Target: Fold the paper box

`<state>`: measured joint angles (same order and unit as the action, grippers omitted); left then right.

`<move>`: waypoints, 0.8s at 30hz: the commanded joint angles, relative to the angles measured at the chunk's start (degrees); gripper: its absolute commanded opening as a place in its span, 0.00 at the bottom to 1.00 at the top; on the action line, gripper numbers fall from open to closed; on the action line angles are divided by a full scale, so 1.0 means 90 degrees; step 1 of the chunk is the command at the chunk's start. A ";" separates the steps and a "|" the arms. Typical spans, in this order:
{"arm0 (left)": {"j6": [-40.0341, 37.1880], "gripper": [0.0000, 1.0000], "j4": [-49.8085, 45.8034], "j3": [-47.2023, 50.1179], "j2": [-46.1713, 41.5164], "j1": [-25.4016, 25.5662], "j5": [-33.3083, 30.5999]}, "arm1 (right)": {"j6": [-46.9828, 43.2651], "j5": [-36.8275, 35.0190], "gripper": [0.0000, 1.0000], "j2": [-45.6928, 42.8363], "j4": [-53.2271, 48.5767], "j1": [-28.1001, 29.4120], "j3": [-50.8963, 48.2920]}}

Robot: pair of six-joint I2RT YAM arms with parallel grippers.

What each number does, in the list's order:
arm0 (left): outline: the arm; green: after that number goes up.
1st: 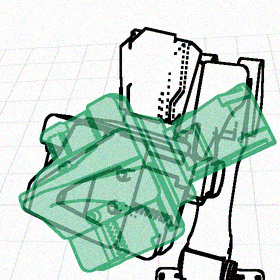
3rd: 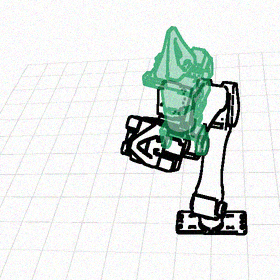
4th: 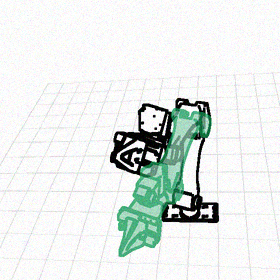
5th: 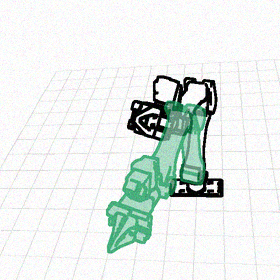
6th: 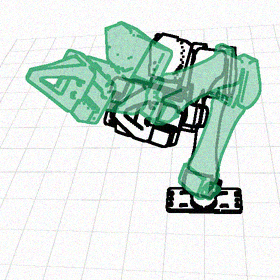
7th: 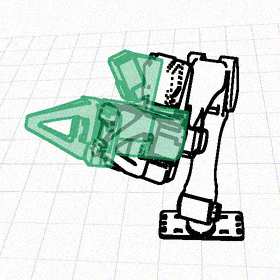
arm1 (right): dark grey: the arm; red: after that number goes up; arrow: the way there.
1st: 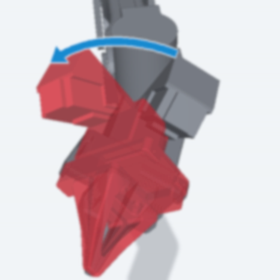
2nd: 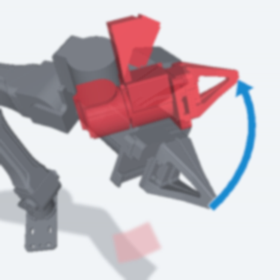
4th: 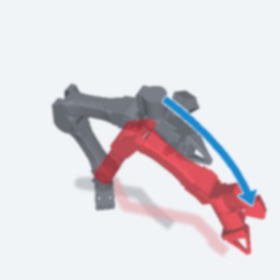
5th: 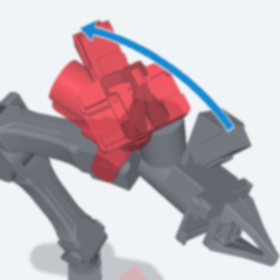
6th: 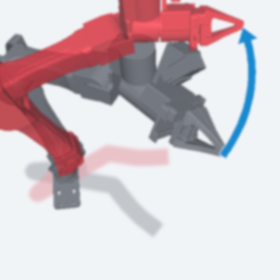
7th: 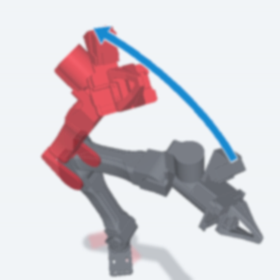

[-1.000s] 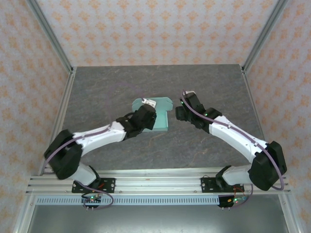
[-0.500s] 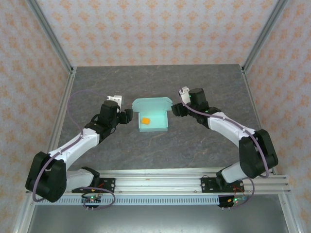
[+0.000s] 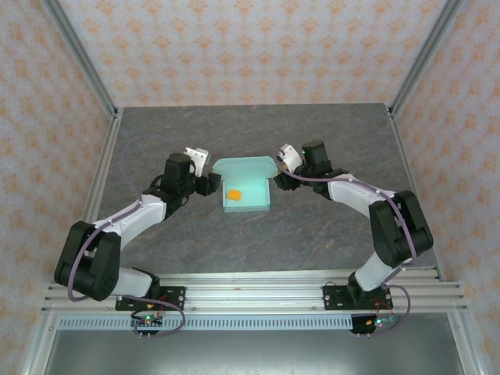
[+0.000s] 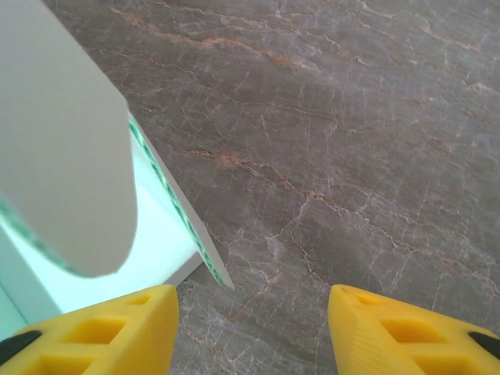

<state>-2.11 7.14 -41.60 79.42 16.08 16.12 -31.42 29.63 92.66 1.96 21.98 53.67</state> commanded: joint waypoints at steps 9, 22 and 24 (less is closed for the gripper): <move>-0.0439 0.70 0.0051 -0.0635 0.0532 -0.0048 0.0381 | -0.0250 0.0464 0.41 0.0483 0.0258 0.0116 0.0637; -0.0418 0.51 -0.0323 -0.1107 0.0965 -0.0048 0.0659 | -0.0136 0.0279 0.25 0.0525 0.0154 0.0260 0.0794; -0.0411 0.45 -0.0403 -0.1128 0.0973 -0.0049 0.0707 | -0.0066 0.0157 0.22 0.0561 0.0154 0.0272 0.0838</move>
<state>-5.10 5.58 -49.91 88.25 16.08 21.08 -32.84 31.75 96.73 2.98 23.97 59.07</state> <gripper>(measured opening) 0.471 0.232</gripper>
